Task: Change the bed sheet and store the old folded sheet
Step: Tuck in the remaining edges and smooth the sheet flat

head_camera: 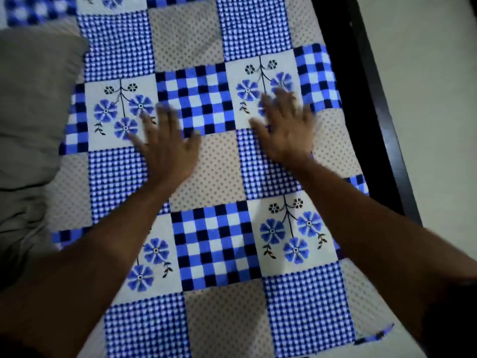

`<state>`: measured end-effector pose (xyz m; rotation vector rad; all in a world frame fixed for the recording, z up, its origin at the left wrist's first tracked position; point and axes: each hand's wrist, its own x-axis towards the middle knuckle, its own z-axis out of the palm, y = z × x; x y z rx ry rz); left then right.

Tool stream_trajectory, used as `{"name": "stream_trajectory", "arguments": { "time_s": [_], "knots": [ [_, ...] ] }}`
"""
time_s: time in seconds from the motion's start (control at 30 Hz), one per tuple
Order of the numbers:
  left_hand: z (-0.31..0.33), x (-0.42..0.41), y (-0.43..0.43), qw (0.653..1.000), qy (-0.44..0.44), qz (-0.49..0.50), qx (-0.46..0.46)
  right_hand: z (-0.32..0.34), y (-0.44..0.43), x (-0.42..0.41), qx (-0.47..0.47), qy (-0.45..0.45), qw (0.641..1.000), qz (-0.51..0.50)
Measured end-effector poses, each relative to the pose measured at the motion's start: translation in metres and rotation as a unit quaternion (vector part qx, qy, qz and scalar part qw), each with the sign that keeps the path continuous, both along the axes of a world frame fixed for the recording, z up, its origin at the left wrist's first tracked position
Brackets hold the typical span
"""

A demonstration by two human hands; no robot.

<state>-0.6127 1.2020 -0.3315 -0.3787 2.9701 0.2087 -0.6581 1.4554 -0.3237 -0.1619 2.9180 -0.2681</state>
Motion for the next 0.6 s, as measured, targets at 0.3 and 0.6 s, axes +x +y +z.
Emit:
{"name": "stream_trajectory", "arguments": {
  "time_s": [0.3, 0.6],
  "knots": [
    [0.016, -0.049, 0.085, 0.950, 0.131, -0.163, 0.233, 0.014, 0.031, -0.033, -0.046, 0.084, 0.989, -0.109],
    [0.011, -0.132, -0.108, 0.993, 0.056, 0.104, 0.003, 0.012, -0.200, -0.107, -0.061, 0.002, 0.967, 0.247]
  ]
}}
